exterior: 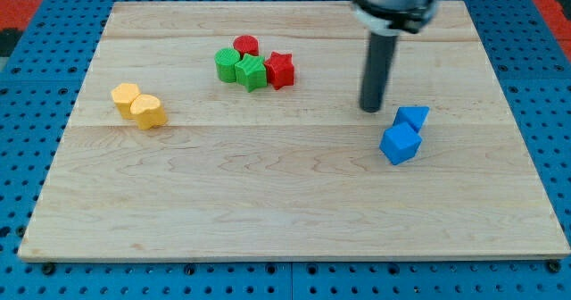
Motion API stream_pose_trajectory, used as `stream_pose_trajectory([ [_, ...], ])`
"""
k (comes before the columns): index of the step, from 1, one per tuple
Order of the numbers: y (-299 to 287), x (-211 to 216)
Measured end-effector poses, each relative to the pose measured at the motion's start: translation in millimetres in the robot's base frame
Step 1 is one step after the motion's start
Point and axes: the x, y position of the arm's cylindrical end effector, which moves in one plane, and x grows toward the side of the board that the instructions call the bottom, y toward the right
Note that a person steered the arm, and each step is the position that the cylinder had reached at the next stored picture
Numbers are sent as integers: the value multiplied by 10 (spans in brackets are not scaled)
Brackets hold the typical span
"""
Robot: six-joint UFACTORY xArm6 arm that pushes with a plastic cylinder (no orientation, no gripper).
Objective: Push the blue cube along with the blue triangle towards the bottom center
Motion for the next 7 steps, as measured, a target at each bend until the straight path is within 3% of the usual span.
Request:
stream_pose_trajectory([
  [1, 446, 107],
  [4, -161, 849],
  [5, 144, 670],
  [6, 516, 964],
  [7, 406, 1218],
])
